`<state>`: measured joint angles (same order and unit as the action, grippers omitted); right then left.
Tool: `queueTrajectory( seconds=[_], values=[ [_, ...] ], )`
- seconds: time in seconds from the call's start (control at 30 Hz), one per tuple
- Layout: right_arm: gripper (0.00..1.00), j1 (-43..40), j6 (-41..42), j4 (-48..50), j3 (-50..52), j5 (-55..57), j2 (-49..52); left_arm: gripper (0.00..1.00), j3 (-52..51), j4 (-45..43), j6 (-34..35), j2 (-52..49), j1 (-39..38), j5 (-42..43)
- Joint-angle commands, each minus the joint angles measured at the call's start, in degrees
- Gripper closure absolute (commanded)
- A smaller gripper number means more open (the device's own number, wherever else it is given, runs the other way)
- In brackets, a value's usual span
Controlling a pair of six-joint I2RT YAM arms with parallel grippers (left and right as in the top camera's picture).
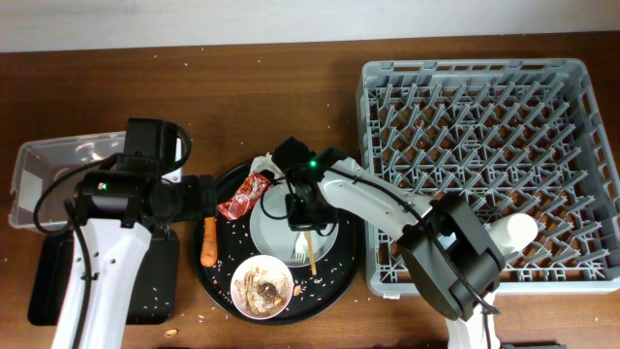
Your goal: Sort waste into correct bins and load items into the dishwasher rack
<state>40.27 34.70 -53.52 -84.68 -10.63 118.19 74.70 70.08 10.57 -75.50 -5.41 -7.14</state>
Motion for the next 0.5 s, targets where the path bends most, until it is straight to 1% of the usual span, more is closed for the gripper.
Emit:
queueTrajectory(
  seconds=[0.0, 0.07, 0.13, 0.2, 0.23, 0.3, 0.37, 0.43, 0.47],
  values=[
    [0.96, -2.84, -3.98, -4.24, -2.03, 1.18, -5.9, 0.01, 0.26, 0.09, 0.74, 0.63, 0.33, -0.66],
    [0.96, -4.72, -9.27, -6.4, -3.54, 1.22, -11.5, 0.01, 0.26, 0.09, 0.74, 0.63, 0.33, -0.66],
    [0.96, -7.82, -10.34, -7.93, -3.76, 5.62, -18.86, 0.01, 0.26, 0.09, 0.74, 0.63, 0.33, -0.66],
    [0.96, -12.83, -10.99, -7.76, -3.76, 9.92, -24.3, 0.01, 0.26, 0.09, 0.74, 0.63, 0.33, -0.66],
    [0.96, -16.31, -15.28, -7.56, -3.76, 10.27, -25.49, 0.01, 0.26, 0.09, 0.74, 0.63, 0.33, -0.66],
    [0.96, -20.17, -18.71, -8.87, -3.61, 10.03, -24.41, 0.01, 0.26, 0.09, 0.74, 0.63, 0.33, -0.66],
    [0.96, -20.74, -21.46, -9.57, -3.61, 9.88, -21.05, 0.01, 0.26, 0.09, 0.74, 0.63, 0.33, -0.66],
    [0.96, -20.79, -22.27, -9.79, -3.61, 11.21, -18.34, 0.01, 0.26, 0.09, 0.74, 0.63, 0.33, -0.66],
    [0.74, -20.79, -22.27, -9.51, -3.61, 12.66, -17.29, 0.01, 0.26, 0.09, 0.74, 0.63, 0.33, -0.66]
  ],
)
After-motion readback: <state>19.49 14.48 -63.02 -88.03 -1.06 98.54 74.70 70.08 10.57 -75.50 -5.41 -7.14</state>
